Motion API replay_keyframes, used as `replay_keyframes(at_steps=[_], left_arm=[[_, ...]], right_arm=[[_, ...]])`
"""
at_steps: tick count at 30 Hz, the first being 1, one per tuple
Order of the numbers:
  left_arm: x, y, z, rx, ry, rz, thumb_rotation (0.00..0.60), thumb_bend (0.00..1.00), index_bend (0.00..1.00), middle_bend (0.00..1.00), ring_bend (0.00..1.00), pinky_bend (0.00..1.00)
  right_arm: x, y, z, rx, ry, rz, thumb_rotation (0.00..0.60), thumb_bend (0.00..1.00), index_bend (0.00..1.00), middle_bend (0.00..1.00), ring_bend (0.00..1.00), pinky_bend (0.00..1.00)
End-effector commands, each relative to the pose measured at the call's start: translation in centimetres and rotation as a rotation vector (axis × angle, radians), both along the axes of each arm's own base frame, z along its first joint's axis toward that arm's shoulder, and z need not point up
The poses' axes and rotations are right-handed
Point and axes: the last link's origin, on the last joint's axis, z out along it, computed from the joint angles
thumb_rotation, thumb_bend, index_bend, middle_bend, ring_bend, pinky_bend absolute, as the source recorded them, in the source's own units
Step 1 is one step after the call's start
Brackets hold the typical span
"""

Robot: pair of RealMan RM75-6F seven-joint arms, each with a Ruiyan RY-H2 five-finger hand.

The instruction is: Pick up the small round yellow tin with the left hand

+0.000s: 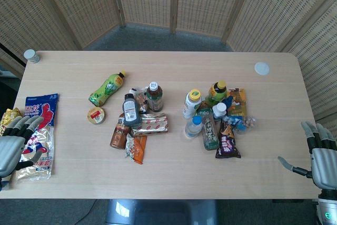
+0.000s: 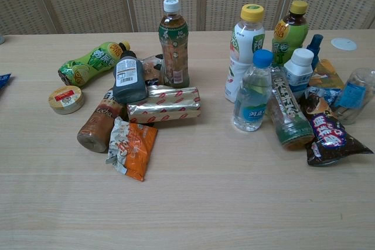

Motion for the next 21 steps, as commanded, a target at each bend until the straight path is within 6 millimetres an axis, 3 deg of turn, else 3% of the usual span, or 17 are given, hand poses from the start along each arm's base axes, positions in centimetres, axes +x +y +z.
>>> replay_keyframes(at_steps=[1,7,17,19,21], left_arm=[[0.2,1.3,-0.1,-0.032,0.057,-0.021,0.600,0.41,0.00,0.00,0.00,0.00],[0.7,3.8,-1.5,-0.098,0.153,-0.048,0.600,0.41,0.00,0.00,0.00,0.00],[1.6,7.7,-6.4,-0.337,0.167,0.035,0.600,0.40,0.00,0.00,0.00,0.00],[1.8,8.4,-7.1,-0.373,0.155,0.048,0.579,0.40,0.00,0.00,0.00,0.00],[2.1,9.2,-7.9,-0.407,0.146,0.059,0.514,0.40,0.00,0.00,0.00,0.00]], right_arm=[[0.0,0.0,0.1,-0.002,0.001,0.000,0.278,0.15,0.00,0.00,0.00,0.00],[0.2,0.1,0.4,-0.008,0.005,0.001,0.283,0.15,0.00,0.00,0.00,0.00],[0.0,0.6,1.4,-0.024,0.018,-0.018,0.286,0.15,0.00,0.00,0.00,0.00],[0.0,0.7,1.5,-0.027,0.022,-0.021,0.286,0.15,0.00,0.00,0.00,0.00],[-0.1,0.9,1.6,-0.031,0.024,-0.028,0.281,0.15,0.00,0.00,0.00,0.00]])
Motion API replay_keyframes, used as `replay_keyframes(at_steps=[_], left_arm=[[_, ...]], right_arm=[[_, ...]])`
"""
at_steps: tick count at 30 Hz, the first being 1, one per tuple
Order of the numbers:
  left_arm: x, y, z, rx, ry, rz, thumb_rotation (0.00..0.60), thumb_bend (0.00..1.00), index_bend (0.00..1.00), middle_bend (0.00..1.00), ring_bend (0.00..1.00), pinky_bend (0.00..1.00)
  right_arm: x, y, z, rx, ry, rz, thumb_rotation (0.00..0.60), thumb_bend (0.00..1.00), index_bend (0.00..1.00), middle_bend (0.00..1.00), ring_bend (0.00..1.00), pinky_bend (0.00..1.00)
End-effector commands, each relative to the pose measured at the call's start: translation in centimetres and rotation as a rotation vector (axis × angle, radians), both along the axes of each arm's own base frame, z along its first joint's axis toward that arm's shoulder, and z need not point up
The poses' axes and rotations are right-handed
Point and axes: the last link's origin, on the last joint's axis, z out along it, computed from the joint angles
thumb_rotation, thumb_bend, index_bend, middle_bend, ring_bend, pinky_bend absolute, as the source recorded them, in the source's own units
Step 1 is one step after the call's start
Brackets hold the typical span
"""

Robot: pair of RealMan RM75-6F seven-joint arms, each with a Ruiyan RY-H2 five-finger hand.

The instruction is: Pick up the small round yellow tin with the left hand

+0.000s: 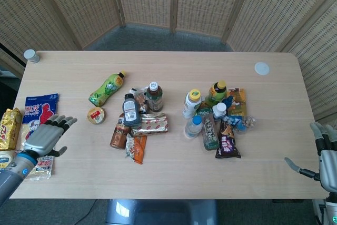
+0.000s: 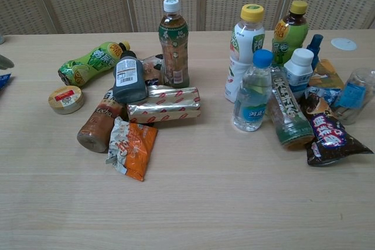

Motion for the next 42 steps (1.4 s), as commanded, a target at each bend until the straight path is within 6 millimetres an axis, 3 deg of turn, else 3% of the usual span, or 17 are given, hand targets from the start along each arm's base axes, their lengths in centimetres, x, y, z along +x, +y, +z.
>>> replay_keyframes(at_steps=[1,3,6,26,34,42], left_arm=[[0.9,2.2,-1.9,-0.075,-0.019,0.023,0.491,0.40,0.00,0.00,0.00,0.00],[1.1,2.9,-2.6,-0.098,-0.026,0.034,0.430,0.40,0.00,0.00,0.00,0.00],[1.3,3.8,-3.5,-0.119,-0.029,0.043,0.405,0.40,0.00,0.00,0.00,0.00],[1.2,9.4,-8.4,-0.163,-0.021,0.120,0.401,0.40,0.00,0.00,0.00,0.00],[0.7,9.9,-9.8,-0.191,-0.003,0.142,0.401,0.41,0.00,0.00,0.00,0.00],[1.3,8.3,-10.1,-0.242,-0.029,0.139,0.397,0.40,0.00,0.00,0.00,0.00]], right_arm=[[-0.1,0.2,0.1,-0.004,0.001,-0.009,0.279,0.15,0.00,0.00,0.00,0.00],[-0.2,0.3,0.3,-0.010,0.004,-0.016,0.281,0.15,0.00,0.00,0.00,0.00],[-0.3,0.5,0.6,-0.017,0.009,-0.024,0.282,0.15,0.00,0.00,0.00,0.00],[-0.8,1.4,1.6,-0.050,0.023,-0.075,0.283,0.15,0.00,0.00,0.00,0.00],[-0.9,1.7,1.6,-0.054,0.025,-0.086,0.283,0.15,0.00,0.00,0.00,0.00],[-0.9,1.7,1.5,-0.056,0.021,-0.082,0.276,0.15,0.00,0.00,0.00,0.00]])
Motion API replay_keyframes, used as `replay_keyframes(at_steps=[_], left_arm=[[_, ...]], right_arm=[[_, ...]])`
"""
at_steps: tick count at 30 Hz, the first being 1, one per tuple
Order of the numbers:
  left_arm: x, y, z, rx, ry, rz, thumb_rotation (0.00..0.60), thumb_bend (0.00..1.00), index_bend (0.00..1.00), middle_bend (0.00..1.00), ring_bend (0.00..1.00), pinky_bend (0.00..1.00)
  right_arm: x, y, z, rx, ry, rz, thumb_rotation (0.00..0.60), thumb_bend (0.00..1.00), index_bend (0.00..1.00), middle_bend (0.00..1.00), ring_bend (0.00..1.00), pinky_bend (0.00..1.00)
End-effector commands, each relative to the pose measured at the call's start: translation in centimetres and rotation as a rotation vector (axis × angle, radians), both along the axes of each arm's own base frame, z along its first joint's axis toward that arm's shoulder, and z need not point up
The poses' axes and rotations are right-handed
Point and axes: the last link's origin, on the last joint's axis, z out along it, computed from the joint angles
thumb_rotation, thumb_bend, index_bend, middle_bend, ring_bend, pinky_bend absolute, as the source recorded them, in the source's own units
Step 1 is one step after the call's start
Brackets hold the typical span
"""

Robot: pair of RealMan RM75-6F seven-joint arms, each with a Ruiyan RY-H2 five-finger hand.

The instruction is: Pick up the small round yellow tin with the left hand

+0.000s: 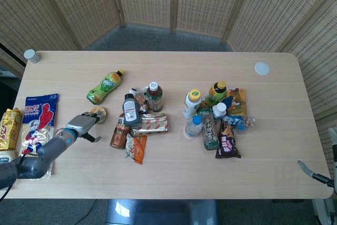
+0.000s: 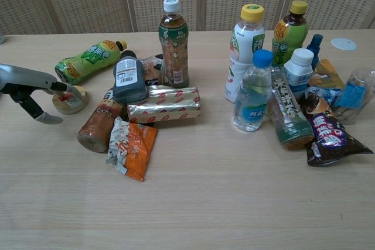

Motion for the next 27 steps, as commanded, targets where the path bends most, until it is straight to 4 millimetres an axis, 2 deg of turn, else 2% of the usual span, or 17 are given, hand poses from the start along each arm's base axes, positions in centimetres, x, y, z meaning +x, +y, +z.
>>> replay_keyframes(at_steps=[1,8,11,18,23,27], left_arm=[[0.4,-1.0,0.2,-0.026,-0.023,0.000,0.400,0.40,0.00,0.00,0.00,0.00],[1.3,-3.5,1.0,-0.075,-0.071,-0.021,0.398,0.40,0.00,0.04,0.00,0.00],[1.6,-3.8,1.6,-0.047,-0.094,-0.049,0.400,0.41,0.00,0.04,0.00,0.00],[1.5,-3.2,2.5,0.060,-0.099,-0.143,0.409,0.40,0.00,0.01,0.00,0.00],[0.7,-2.3,2.2,0.115,-0.069,-0.177,0.513,0.40,0.00,0.00,0.00,0.00],[0.2,-1.5,1.5,0.126,-0.039,-0.176,0.530,0.40,0.00,0.00,0.00,0.00]], right_arm=[[0.0,0.0,0.0,-0.002,-0.002,0.002,0.277,0.15,0.00,0.00,0.00,0.00],[0.1,0.0,0.0,-0.006,-0.003,0.010,0.284,0.15,0.00,0.00,0.00,0.00],[0.2,-0.1,-0.1,-0.004,-0.005,0.013,0.279,0.15,0.00,0.00,0.00,0.00],[0.2,-0.1,-0.2,-0.003,-0.009,0.014,0.281,0.15,0.00,0.00,0.00,0.00],[0.1,-0.1,-0.1,-0.005,-0.008,0.011,0.282,0.15,0.00,0.00,0.00,0.00],[0.1,0.0,-0.1,-0.008,-0.009,0.009,0.285,0.15,0.00,0.00,0.00,0.00]])
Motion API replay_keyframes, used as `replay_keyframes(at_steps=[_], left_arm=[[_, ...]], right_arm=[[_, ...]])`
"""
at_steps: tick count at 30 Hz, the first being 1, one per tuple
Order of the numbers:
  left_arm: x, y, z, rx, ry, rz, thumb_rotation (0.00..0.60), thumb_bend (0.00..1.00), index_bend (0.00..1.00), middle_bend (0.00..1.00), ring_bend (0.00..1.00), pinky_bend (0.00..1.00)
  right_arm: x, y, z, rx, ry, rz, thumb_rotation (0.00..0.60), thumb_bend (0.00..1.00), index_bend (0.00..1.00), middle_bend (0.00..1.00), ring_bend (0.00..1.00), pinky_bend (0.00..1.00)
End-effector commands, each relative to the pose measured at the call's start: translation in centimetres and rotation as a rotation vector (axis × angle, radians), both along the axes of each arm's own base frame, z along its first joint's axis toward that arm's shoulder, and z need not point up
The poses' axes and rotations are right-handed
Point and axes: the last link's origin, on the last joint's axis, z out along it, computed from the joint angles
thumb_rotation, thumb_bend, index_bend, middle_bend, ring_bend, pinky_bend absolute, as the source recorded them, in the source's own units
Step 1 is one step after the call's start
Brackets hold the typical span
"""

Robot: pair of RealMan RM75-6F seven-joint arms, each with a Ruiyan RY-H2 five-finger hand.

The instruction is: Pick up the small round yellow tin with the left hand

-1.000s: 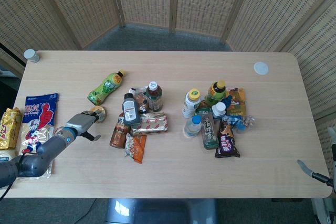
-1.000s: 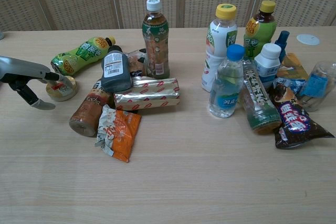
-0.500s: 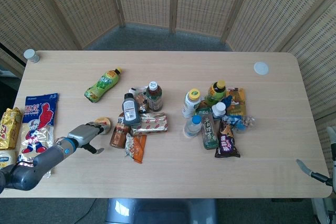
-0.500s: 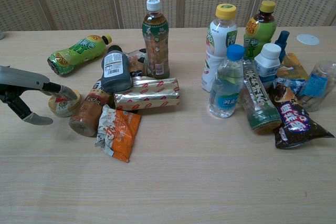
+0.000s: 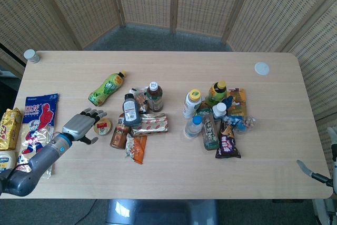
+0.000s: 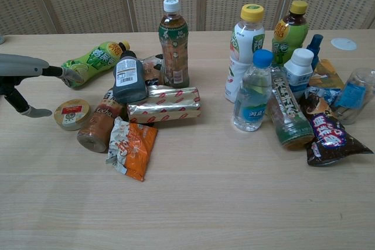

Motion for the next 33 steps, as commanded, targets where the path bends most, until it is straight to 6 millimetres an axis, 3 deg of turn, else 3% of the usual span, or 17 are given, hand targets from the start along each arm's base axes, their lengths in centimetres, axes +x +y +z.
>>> replay_keyframes(at_steps=[1,12,25,29,33], left_arm=[[-0.4,0.7,-0.7,0.010,0.025,0.003,0.532,0.40,0.00,0.00,0.00,0.00],[-0.9,2.3,-3.5,-0.005,0.065,0.029,0.534,0.40,0.00,0.00,0.00,0.00],[-1.1,2.0,-5.4,-0.042,0.102,0.016,0.535,0.40,0.00,0.00,0.00,0.00],[-1.3,1.9,-5.9,-0.025,0.124,-0.009,0.560,0.40,0.00,0.02,0.00,0.00],[-1.1,1.8,-6.0,0.015,0.125,-0.034,0.600,0.40,0.00,0.13,0.12,0.00]], right_arm=[[0.0,0.0,0.1,-0.002,0.001,-0.002,0.285,0.15,0.00,0.00,0.00,0.00],[-0.2,0.5,0.5,-0.016,0.002,-0.014,0.283,0.15,0.00,0.00,0.00,0.00],[-0.4,0.8,0.6,-0.022,-0.007,-0.021,0.282,0.15,0.00,0.00,0.00,0.00],[-0.5,0.9,0.6,-0.026,-0.008,-0.023,0.281,0.15,0.00,0.00,0.00,0.00],[-0.6,1.1,0.8,-0.032,-0.010,-0.026,0.281,0.15,0.00,0.00,0.00,0.00]])
